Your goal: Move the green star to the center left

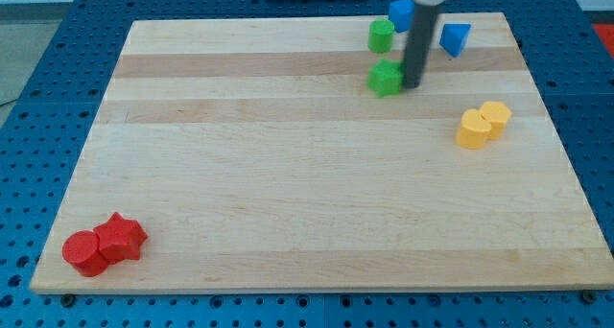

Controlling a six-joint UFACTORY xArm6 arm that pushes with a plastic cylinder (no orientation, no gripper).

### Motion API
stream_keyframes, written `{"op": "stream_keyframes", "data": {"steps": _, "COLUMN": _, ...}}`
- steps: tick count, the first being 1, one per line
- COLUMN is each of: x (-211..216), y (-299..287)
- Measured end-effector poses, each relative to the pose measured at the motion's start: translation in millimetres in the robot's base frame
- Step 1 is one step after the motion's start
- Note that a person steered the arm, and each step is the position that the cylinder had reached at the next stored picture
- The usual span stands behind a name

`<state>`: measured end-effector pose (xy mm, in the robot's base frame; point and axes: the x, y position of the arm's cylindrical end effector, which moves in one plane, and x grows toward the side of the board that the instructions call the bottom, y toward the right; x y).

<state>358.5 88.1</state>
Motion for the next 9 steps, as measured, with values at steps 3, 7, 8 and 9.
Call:
{"op": "stream_keyframes", "data": {"steps": 3, "x": 14, "y": 2}}
{"op": "stream_keyframes", "data": {"steps": 7, "x": 33, "y": -165}}
{"op": "stream_keyframes", "data": {"steps": 8, "x": 10, "y": -116}}
{"op": "stream_keyframes", "data": {"steps": 9, "x": -16, "y": -114}}
